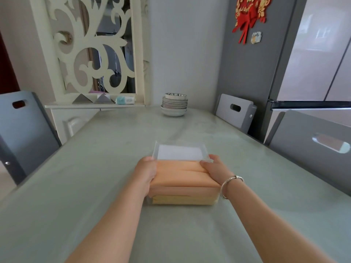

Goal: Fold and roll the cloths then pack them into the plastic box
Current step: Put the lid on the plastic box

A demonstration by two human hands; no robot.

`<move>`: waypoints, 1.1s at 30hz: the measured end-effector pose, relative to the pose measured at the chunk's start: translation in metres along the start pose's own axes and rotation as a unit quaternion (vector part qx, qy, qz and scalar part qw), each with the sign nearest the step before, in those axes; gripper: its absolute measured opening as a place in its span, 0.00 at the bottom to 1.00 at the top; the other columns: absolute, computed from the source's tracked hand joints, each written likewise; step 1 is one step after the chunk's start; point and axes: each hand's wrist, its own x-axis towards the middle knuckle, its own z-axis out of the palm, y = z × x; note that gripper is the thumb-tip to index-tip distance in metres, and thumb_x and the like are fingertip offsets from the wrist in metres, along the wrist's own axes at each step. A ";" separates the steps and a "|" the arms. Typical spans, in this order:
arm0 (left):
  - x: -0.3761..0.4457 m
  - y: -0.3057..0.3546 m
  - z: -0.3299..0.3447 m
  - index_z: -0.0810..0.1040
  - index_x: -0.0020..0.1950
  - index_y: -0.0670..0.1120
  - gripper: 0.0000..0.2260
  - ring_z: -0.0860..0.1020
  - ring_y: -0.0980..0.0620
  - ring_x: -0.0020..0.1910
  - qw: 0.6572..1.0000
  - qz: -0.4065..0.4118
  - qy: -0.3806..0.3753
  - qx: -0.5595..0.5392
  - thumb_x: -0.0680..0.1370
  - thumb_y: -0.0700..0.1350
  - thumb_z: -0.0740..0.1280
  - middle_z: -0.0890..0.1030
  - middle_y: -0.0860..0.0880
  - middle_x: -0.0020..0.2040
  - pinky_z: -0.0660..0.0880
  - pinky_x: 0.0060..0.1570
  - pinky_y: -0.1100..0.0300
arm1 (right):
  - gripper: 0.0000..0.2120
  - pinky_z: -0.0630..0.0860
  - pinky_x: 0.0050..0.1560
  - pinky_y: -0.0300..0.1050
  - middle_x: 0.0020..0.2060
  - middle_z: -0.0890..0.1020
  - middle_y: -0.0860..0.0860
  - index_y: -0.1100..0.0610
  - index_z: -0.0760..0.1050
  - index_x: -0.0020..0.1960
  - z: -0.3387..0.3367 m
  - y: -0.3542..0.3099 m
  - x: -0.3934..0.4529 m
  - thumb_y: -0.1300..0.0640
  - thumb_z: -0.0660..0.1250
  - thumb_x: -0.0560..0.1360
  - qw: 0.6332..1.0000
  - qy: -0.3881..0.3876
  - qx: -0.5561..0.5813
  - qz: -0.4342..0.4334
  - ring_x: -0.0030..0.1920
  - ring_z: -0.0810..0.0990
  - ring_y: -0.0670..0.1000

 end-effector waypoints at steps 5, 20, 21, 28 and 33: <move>-0.010 0.003 0.004 0.72 0.51 0.47 0.16 0.71 0.53 0.33 0.995 0.082 0.058 -0.017 0.73 0.30 0.54 0.79 0.48 0.44 0.63 0.27 0.62 | 0.17 0.74 0.45 0.34 0.61 0.78 0.54 0.60 0.72 0.65 0.001 0.004 0.008 0.67 0.59 0.77 0.981 -0.020 0.182 -0.061 0.48 0.78 0.48; -0.026 -0.005 -0.011 0.84 0.44 0.44 0.14 0.80 0.50 0.53 0.968 0.079 -0.003 -0.238 0.73 0.31 0.61 0.83 0.47 0.53 0.76 0.55 0.58 | 0.14 0.74 0.45 0.41 0.49 0.80 0.55 0.56 0.75 0.55 -0.028 -0.012 -0.014 0.54 0.70 0.71 0.961 -0.160 0.221 0.051 0.42 0.79 0.51; -0.032 -0.003 -0.012 0.84 0.45 0.43 0.13 0.81 0.48 0.50 0.957 0.047 -0.036 -0.284 0.72 0.32 0.62 0.83 0.45 0.51 0.77 0.51 0.58 | 0.18 0.72 0.48 0.42 0.51 0.79 0.55 0.57 0.73 0.58 -0.032 -0.008 -0.013 0.56 0.72 0.70 0.964 -0.153 0.211 0.053 0.45 0.77 0.52; -0.029 0.010 -0.020 0.76 0.65 0.48 0.22 0.78 0.49 0.56 0.975 -0.022 -0.163 -0.149 0.74 0.58 0.65 0.80 0.48 0.59 0.72 0.60 0.55 | 0.19 0.74 0.42 0.43 0.54 0.79 0.57 0.64 0.70 0.64 -0.020 -0.006 -0.019 0.58 0.66 0.76 0.976 -0.072 0.201 0.039 0.44 0.78 0.52; -0.043 0.007 -0.020 0.62 0.75 0.53 0.36 0.69 0.54 0.68 0.987 0.015 -0.142 -0.073 0.70 0.52 0.74 0.63 0.55 0.74 0.65 0.69 0.54 | 0.36 0.76 0.58 0.45 0.59 0.79 0.52 0.58 0.66 0.67 -0.016 0.000 -0.041 0.49 0.77 0.65 0.972 -0.119 0.202 -0.003 0.54 0.81 0.49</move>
